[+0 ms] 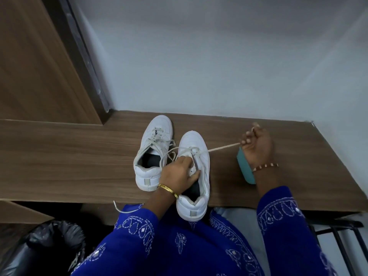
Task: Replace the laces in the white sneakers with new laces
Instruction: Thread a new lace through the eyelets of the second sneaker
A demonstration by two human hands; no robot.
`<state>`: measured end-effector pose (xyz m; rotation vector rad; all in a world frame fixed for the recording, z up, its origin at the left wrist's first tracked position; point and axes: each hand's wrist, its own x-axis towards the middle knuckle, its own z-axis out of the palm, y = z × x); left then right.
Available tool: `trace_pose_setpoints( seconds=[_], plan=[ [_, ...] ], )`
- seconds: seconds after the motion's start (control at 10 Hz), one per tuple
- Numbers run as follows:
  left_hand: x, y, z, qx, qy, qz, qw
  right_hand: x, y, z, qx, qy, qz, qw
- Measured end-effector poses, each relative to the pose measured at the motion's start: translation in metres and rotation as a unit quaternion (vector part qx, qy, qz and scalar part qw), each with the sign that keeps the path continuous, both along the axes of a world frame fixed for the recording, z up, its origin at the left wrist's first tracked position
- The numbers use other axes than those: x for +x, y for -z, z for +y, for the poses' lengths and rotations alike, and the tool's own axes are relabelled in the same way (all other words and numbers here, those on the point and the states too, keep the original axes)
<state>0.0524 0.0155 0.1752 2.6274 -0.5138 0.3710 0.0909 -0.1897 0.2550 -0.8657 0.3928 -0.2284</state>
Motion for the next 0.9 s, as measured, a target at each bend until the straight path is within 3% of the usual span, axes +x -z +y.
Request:
trace_pose_setpoints(
  seconds=[0.1,0.2,0.3,0.4,0.5,0.6,0.7,0.8,0.9],
  plan=[
    [0.002,0.0,-0.004,0.033,-0.011,0.027,0.999,-0.003,0.008,0.02,-0.324,-0.086,0.078,0.939],
    [0.001,0.001,-0.007,0.03,-0.038,0.072,0.996,-0.009,0.032,0.049,-0.508,-0.186,0.107,0.834],
    [0.0,-0.002,-0.008,0.032,-0.07,0.112,0.991,-0.015,0.06,0.066,-0.575,-0.228,0.109,0.778],
    [-0.001,-0.006,-0.008,0.056,-0.065,0.128,0.988,-0.016,0.067,0.074,-0.606,-0.213,0.142,0.754],
    [-0.001,-0.007,-0.008,0.065,-0.065,0.136,0.986,-0.015,0.067,0.069,-0.628,-0.213,0.14,0.736],
    [-0.001,-0.004,-0.009,0.051,-0.067,0.13,0.988,-0.016,0.071,0.051,-0.618,-0.177,0.154,0.751],
    [-0.001,-0.002,-0.01,0.045,-0.075,0.123,0.989,-0.043,-0.008,0.056,-0.559,-0.04,0.156,0.813],
    [-0.002,0.001,-0.009,0.011,-0.078,0.116,0.99,-0.035,-0.006,0.037,-0.513,0.1,0.113,0.845],
    [-0.003,0.001,-0.008,-0.018,-0.084,0.119,0.989,-0.029,0.03,0.043,-0.574,0.052,0.083,0.813]
  ],
)
